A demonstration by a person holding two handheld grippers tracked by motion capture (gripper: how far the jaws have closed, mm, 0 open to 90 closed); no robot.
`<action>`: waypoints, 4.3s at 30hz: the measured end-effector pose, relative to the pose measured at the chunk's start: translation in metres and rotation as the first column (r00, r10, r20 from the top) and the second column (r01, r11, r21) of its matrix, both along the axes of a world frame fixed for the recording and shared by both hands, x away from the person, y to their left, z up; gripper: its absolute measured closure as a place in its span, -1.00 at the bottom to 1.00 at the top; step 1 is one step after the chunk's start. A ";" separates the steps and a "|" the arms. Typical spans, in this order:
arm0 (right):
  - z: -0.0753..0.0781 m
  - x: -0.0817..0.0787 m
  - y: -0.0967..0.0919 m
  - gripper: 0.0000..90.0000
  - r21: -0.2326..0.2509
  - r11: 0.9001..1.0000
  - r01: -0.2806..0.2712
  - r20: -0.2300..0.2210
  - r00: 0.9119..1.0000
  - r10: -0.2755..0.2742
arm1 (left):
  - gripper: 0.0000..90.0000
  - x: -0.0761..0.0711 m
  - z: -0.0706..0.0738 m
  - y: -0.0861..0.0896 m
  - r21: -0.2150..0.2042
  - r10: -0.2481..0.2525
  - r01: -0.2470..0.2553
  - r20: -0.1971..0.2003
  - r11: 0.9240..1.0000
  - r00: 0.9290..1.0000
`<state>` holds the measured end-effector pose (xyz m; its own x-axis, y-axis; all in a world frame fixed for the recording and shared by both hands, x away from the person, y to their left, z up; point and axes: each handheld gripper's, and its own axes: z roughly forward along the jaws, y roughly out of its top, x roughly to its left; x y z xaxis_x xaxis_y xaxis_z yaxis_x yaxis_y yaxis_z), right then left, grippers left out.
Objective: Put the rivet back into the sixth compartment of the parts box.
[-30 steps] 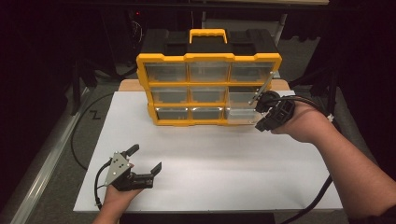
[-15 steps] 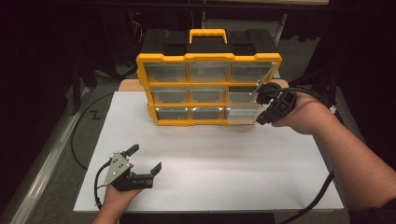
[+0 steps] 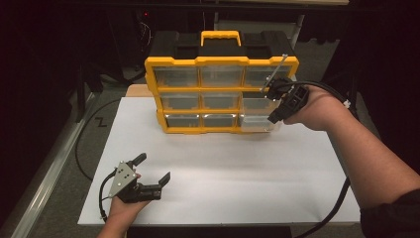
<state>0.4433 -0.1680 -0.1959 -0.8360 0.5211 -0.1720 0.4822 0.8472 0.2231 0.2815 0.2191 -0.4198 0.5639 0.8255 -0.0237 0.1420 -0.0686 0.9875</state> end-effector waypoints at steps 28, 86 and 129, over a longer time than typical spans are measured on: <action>-0.001 0.031 0.012 0.89 -0.031 0.999 0.029 0.000 1.000 -0.029 | -0.99 0.000 -0.001 0.004 -0.020 0.010 -0.010 0.003 1.000 1.000; -0.019 -0.018 -0.009 0.15 0.009 1.000 0.027 -0.036 0.999 -0.026 | -0.99 0.000 -0.002 0.000 -0.004 0.000 0.000 -0.002 1.000 1.000; -0.191 -0.045 -0.001 -0.98 0.006 0.998 0.066 -0.046 0.997 -0.066 | -0.99 0.001 -0.004 -0.004 0.018 -0.017 0.017 -0.012 1.000 1.000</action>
